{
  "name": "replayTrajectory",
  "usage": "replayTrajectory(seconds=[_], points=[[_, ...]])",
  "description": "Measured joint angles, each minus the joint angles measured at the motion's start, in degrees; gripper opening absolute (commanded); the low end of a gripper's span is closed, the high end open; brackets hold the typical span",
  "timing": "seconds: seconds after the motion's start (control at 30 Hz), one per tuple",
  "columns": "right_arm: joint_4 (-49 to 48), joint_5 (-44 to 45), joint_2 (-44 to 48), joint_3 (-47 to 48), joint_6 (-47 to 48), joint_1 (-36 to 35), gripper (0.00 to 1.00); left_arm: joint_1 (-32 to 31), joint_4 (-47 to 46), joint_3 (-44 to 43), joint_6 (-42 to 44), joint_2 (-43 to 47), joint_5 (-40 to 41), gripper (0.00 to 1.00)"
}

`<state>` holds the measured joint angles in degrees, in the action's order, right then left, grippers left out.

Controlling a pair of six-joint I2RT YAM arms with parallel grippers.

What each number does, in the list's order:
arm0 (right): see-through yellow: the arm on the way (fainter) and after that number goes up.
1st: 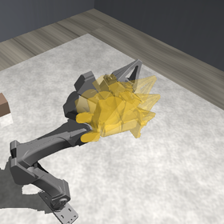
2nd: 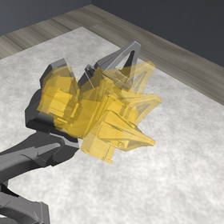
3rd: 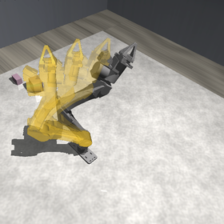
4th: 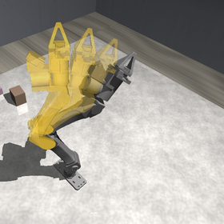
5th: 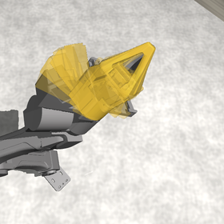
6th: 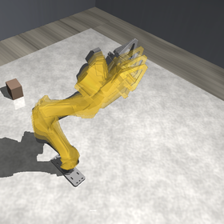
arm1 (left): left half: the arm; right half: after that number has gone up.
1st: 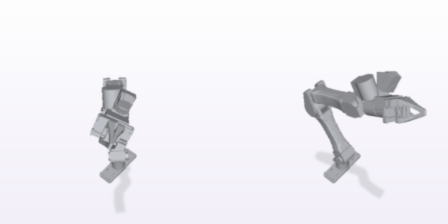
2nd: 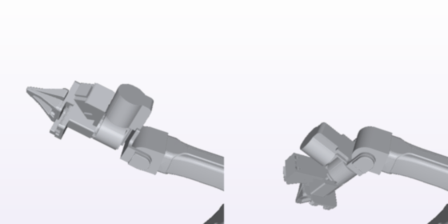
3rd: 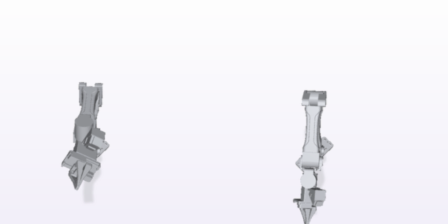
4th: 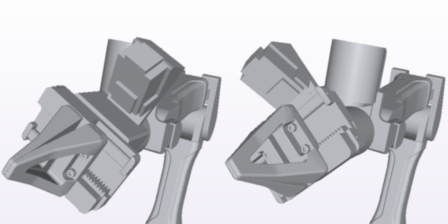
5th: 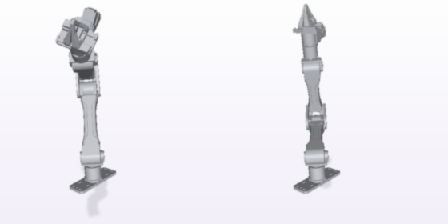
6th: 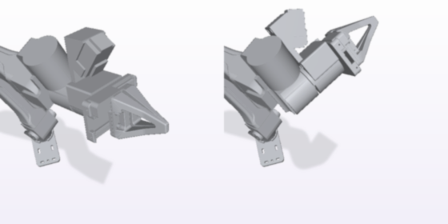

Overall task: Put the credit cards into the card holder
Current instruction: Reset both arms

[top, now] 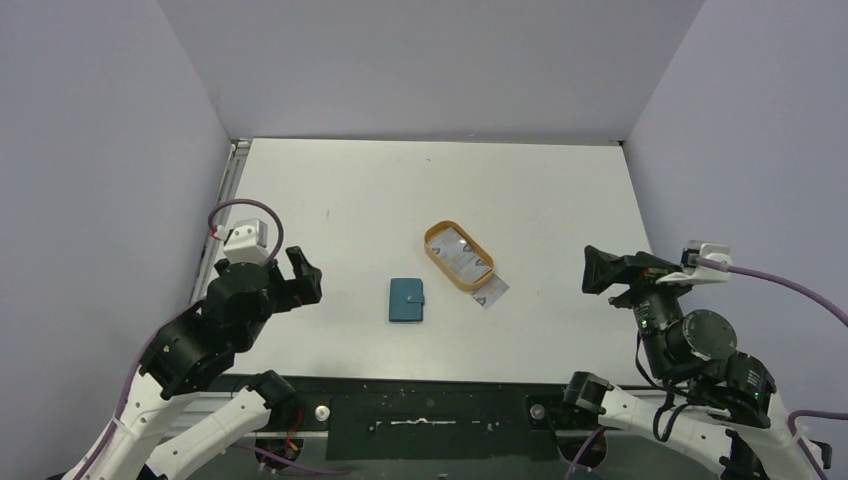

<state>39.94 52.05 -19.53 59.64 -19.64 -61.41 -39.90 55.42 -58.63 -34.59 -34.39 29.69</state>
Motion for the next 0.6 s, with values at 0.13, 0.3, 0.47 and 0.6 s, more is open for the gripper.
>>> replayTrajectory(seconds=[0.13,0.3,0.47,0.6], points=[[-1.4,0.1,-4.6,-0.2,6.3,3.6,1.0,0.0,0.0,0.0,1.3,0.1,0.0,0.97],[-4.9,1.3,-18.8,9.1,12.6,5.5,1.0,0.0,0.3,-5.2,4.4,-2.3,-0.1,0.97],[-9.8,-1.2,-30.1,24.0,16.0,5.5,1.0,0.0,-1.2,-20.3,8.6,-8.6,0.0,0.97],[-15.3,-2.1,-32.5,28.7,19.6,5.5,1.0,0.0,-3.8,-27.0,11.0,-10.8,0.5,0.97]])
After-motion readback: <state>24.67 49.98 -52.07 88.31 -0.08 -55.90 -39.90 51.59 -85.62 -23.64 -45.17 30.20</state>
